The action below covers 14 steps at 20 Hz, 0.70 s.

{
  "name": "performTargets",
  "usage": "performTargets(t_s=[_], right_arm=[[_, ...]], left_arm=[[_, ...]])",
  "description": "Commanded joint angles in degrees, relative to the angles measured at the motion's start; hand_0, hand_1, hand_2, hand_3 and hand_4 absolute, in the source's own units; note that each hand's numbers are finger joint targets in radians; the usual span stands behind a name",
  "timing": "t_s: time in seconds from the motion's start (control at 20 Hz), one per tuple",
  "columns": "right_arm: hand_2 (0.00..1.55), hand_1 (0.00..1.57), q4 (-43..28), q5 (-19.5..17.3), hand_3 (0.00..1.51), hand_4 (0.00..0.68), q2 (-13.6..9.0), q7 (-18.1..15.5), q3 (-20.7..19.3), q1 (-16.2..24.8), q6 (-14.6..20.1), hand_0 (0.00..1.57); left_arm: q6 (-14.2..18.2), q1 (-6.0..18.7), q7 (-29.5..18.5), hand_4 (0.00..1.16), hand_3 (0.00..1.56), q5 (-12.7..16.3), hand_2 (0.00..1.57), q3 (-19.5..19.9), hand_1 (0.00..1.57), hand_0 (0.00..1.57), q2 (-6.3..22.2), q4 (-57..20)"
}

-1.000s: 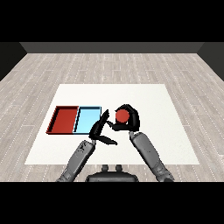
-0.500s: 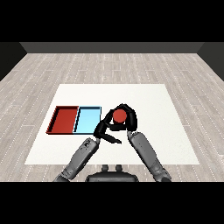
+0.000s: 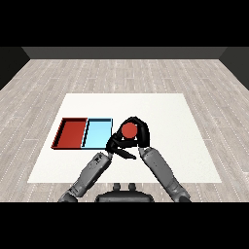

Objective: Pick the red can and put it in the red box

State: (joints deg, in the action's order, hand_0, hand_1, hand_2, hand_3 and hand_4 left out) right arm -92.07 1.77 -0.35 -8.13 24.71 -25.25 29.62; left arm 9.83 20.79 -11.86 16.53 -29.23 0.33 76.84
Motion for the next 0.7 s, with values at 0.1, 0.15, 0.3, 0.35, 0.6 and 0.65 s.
performTargets(t_s=[0.1,0.15,0.3,0.35,0.6,0.65], right_arm=[[1.48,1.57,2.11,1.22,1.41,0.65,0.33,2.49,1.18,-4.12,2.75,1.57],[1.48,1.57,1.75,1.63,1.41,0.649,0.32,-1.32,6.81,-1.82,5.76,1.57],[1.49,1.57,-0.85,1.97,1.4,0.652,0.31,-0.89,2.49,0.27,1.41,1.57],[1.48,1.57,4.04,5.35,1.4,0.658,0.31,-0.74,3.19,-5.71,3.6,1.57],[1.47,1.57,1.63,4.24,1.4,0.625,0.31,-0.87,4.26,-2.97,3.7,1.57],[1.47,1.57,-0.08,3.77,1.4,0.624,0.32,-0.82,3.01,-0.35,1.75,1.57]], left_arm=[[-1.26,-0.71,0.8,0.0,0.0,-1.12,0.0,-0.4,0.0,0.0,-0.31,1.22],[4.12,1.94,-2.87,0.0,0.0,0.68,0.0,-5.09,0.0,0.0,-0.3,-2.93],[1.66,-0.38,3.44,0.0,0.0,-2.2,0.0,-1.52,0.0,0.0,-0.27,5.42],[1.15,-1.81,-2.31,0.0,0.0,-1.36,0.0,-1.85,0.0,0.0,-0.27,1.6],[14.66,2.32,3.99,1.13,1.56,0.38,1.57,2.81,1.57,1.57,-0.28,2.31],[17.17,1.49,-2.67,1.12,1.54,3.8,1.57,-2.8,1.57,1.57,-0.29,-2.81]])
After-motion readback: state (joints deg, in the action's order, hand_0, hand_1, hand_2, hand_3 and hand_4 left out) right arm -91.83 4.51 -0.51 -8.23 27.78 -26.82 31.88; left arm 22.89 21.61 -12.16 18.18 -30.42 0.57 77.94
